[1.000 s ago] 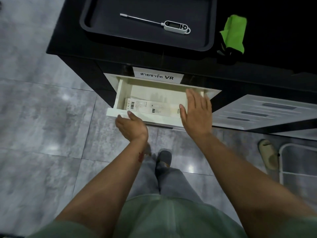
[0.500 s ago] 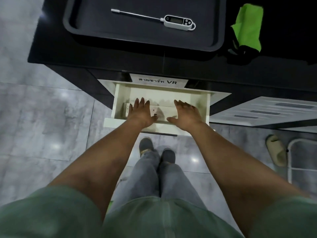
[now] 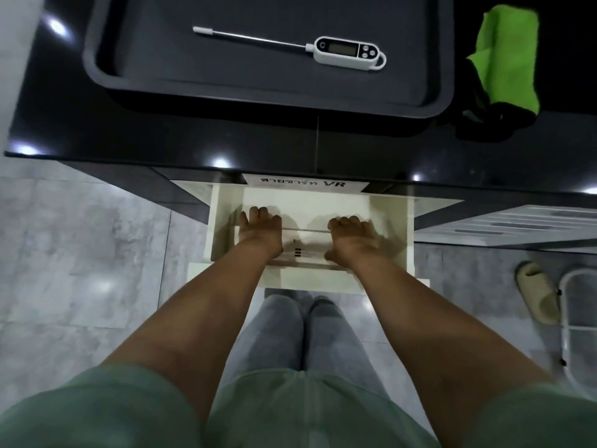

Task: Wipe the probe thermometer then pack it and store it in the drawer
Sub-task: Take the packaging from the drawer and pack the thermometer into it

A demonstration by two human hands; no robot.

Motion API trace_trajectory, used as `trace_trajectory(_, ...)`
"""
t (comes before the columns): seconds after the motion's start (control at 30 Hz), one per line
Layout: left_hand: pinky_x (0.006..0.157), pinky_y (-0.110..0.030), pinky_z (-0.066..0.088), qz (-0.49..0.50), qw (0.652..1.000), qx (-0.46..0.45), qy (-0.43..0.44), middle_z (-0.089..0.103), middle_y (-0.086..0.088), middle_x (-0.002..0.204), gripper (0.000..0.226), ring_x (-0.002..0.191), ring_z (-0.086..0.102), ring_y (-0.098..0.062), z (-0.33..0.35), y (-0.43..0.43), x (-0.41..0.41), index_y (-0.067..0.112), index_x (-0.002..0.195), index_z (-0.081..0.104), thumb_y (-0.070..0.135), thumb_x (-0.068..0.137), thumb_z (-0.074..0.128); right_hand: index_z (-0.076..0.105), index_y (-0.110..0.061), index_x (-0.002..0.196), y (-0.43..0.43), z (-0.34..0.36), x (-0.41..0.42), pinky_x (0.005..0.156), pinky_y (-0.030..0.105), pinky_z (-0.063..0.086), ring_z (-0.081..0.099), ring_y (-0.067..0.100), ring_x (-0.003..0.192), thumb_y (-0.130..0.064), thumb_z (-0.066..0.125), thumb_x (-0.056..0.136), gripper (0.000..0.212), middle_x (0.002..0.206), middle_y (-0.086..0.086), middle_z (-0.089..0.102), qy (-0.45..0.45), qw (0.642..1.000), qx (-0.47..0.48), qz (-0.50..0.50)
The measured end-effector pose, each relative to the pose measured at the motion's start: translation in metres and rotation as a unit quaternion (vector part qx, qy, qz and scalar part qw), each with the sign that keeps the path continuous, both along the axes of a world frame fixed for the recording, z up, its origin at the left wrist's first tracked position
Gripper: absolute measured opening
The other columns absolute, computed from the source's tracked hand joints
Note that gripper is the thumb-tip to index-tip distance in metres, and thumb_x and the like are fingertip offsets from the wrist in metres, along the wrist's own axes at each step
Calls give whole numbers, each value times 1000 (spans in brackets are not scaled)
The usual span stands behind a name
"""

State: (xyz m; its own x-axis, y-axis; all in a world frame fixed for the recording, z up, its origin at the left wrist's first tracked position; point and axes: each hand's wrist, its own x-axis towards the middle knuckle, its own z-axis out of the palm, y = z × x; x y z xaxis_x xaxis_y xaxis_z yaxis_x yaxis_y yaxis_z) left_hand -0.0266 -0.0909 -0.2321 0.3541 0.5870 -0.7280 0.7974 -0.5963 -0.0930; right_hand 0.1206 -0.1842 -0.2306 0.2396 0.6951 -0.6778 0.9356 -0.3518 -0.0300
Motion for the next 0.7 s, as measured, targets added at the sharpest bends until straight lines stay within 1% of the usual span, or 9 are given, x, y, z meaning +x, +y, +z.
trace_trajectory(0.07, 113, -48, 18, -6, 1000, -11, 5, 41, -11, 140, 57, 132, 30, -32, -2, -1, 0, 17, 137, 47, 46, 89, 55, 49, -17, 130, 1, -2, 0, 104, 41, 29, 40, 26, 127, -32, 59, 85, 48, 135, 6, 50, -5, 1000, -9, 8)
trace_trajectory(0.13, 110, -46, 23, -1, 999, -33, -11, 48, -9, 136, 51, 129, 36, -30, -4, -2, -1, 20, 133, 51, 49, 91, 51, 57, -19, 123, 0, -2, 1, 101, 42, 30, 42, 26, 123, -29, 55, 86, 38, 129, 7, 54, -10, 999, -20, 23)
trace_trajectory(0.2, 109, -45, 24, 9, 998, -49, -39, 50, -7, 135, 48, 129, 40, -30, 0, -2, -3, 24, 132, 50, 50, 92, 49, 58, -21, 120, -3, 1, 4, 99, 43, 30, 43, 27, 121, -31, 54, 88, 34, 126, 7, 55, -12, 999, -23, 35)
trace_trajectory(0.33, 113, -44, 20, 26, 994, -47, -90, 53, -5, 136, 41, 131, 42, -27, 25, -10, -7, 28, 131, 50, 45, 93, 51, 50, -21, 133, -16, 24, 9, 104, 43, 29, 38, 27, 128, -41, 53, 93, 46, 134, 8, 48, -13, 999, -5, 37)
trace_trajectory(0.4, 109, -43, 24, 34, 991, -30, -124, 58, -8, 131, 39, 126, 46, -30, 47, -15, -8, 29, 127, 52, 45, 92, 53, 48, -20, 134, -21, 44, 11, 104, 43, 30, 42, 28, 127, -47, 52, 93, 50, 134, 7, 50, -15, 999, 17, 25)
trace_trajectory(0.47, 103, -42, 28, 26, 988, -3, -155, 62, -9, 124, 39, 121, 48, -31, 73, -23, -9, 26, 125, 54, 47, 92, 54, 48, -17, 132, -28, 69, 10, 100, 41, 34, 50, 28, 121, -52, 50, 92, 53, 130, 8, 57, -25, 998, 50, 30)
trace_trajectory(0.6, 94, -40, 31, 10, 979, 47, -197, 65, -9, 117, 39, 115, 51, -31, 124, -42, -11, 23, 120, 55, 50, 92, 53, 46, -18, 129, -43, 119, 8, 98, 41, 36, 58, 31, 111, -54, 47, 94, 50, 119, 10, 66, -11, 992, 121, 44)
trace_trajectory(0.63, 94, -40, 31, 11, 978, 52, -204, 66, -9, 117, 40, 115, 51, -31, 136, -45, -13, 23, 119, 56, 51, 92, 53, 46, -19, 129, -48, 131, 8, 98, 42, 36, 58, 32, 112, -55, 47, 94, 50, 120, 9, 65, 2, 990, 133, 50)
trace_trajectory(0.7, 96, -39, 31, 8, 974, 59, -220, 65, -8, 120, 43, 117, 51, -31, 158, -49, -17, 23, 121, 56, 54, 91, 54, 44, -23, 133, -55, 154, 11, 100, 42, 36, 55, 31, 118, -56, 45, 94, 52, 130, 7, 61, 38, 988, 142, 49)
